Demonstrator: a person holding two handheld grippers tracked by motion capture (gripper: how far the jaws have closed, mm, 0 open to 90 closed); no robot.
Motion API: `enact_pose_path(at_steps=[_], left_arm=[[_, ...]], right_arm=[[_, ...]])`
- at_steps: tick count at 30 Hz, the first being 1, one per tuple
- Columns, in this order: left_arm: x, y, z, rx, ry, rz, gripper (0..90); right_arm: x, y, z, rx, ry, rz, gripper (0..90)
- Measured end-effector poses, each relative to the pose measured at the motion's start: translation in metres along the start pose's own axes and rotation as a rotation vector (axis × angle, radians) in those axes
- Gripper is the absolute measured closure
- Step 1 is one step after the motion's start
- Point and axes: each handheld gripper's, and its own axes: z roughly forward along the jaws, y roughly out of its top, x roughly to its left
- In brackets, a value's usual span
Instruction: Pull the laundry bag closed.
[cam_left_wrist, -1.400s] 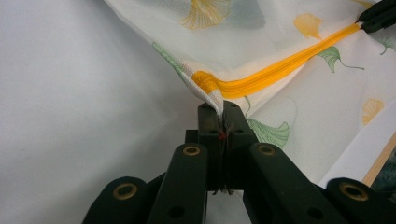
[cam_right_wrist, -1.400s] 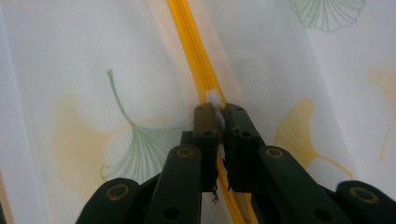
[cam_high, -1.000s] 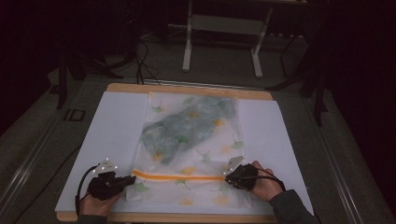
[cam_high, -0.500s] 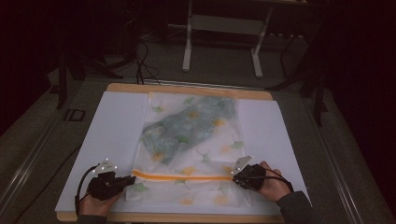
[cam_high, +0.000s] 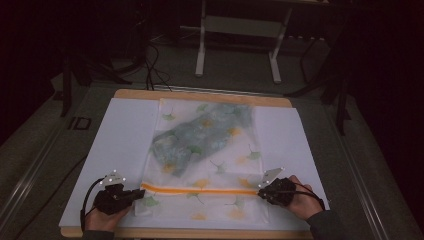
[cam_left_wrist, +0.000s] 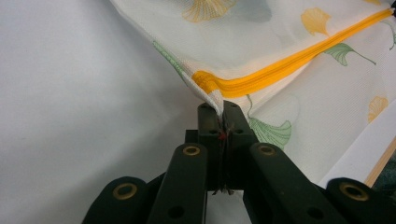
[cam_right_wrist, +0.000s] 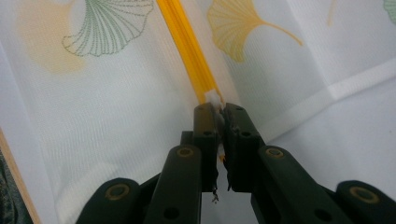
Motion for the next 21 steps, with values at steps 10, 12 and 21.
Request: enact_pose_path(at_steps=[10, 12, 21], left_arm=[[0.001, -0.002, 0.002, 0.029, 0.013, 0.015, 80.7], [0.002, -0.003, 0.000, 0.017, 0.015, 0.007, 74.6], [0.008, -0.005, -0.010, -0.053, 0.036, -0.011, 67.3]], right_arm=[[-0.001, -0.003, -0.002, -0.022, 0.017, 0.018, 81.7], [-0.004, -0.005, -0.003, -0.039, 0.050, 0.038, 75.0], [-0.010, -0.010, -0.008, -0.120, 0.047, 0.111, 63.3]])
